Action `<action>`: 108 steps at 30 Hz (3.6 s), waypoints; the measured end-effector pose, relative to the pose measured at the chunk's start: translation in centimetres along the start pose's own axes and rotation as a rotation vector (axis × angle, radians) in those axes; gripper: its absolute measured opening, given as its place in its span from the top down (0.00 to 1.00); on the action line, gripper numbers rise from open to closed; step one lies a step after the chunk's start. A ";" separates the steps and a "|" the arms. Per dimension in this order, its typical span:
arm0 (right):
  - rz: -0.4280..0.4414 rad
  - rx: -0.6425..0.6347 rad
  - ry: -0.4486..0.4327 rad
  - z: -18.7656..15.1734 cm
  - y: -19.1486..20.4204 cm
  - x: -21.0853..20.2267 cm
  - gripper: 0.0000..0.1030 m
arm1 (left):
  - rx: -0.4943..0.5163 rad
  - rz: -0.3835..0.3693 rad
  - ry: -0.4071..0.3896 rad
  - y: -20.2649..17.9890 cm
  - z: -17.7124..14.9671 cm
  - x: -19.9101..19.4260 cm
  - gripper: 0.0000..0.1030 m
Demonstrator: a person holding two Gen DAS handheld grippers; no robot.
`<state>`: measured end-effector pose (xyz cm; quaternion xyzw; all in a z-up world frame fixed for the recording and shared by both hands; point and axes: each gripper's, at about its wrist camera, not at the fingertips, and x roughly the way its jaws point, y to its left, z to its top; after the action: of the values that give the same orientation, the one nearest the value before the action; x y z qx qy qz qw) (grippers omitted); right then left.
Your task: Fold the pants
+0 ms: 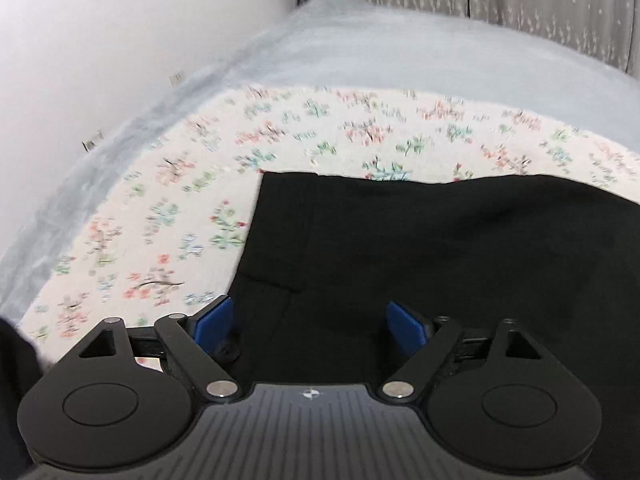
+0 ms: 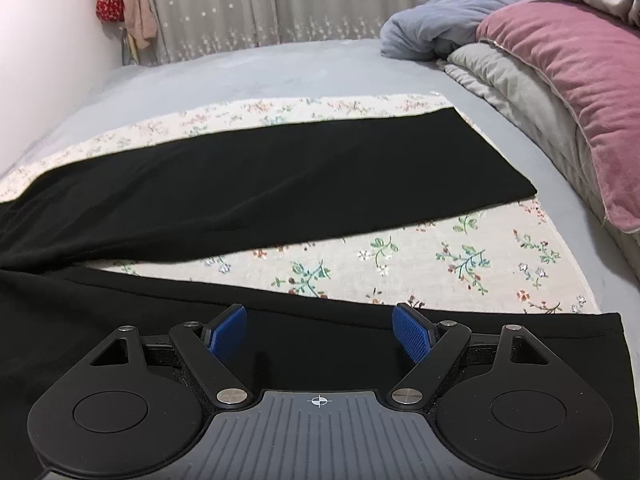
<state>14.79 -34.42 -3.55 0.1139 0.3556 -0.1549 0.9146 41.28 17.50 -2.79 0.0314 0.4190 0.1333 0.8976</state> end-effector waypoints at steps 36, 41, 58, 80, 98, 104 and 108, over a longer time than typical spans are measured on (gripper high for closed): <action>0.019 0.020 0.056 -0.3 0.1 3.2 0.17 | 0.043 -0.087 -0.060 4.2 6.2 6.9 0.06; 0.038 0.063 0.037 0.5 -0.9 3.3 0.18 | 0.010 -0.148 -0.077 3.3 6.2 7.5 0.57; 0.061 0.679 -0.055 20.8 -18.0 16.7 0.56 | 0.068 -0.097 -0.135 1.7 6.6 5.0 0.80; -0.153 0.338 -0.246 22.6 -14.8 15.4 0.97 | -0.057 -0.145 -0.307 5.4 4.2 -1.1 0.82; -0.006 0.531 -0.162 -3.8 -21.1 -8.1 0.97 | -0.185 -0.274 -0.111 14.7 -10.9 -7.3 0.69; -0.022 0.561 -0.114 -7.4 -20.7 -9.0 0.96 | -0.258 -0.314 -0.113 17.6 -13.5 -11.2 0.26; 0.036 0.703 -0.112 -8.0 -21.7 -9.6 0.84 | -0.335 -0.343 -0.113 19.0 -14.5 -13.1 0.26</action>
<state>-4.79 -50.03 -4.83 0.4192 0.2279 -0.2577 0.8402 18.13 31.44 0.76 -0.1821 0.3395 0.0446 0.9217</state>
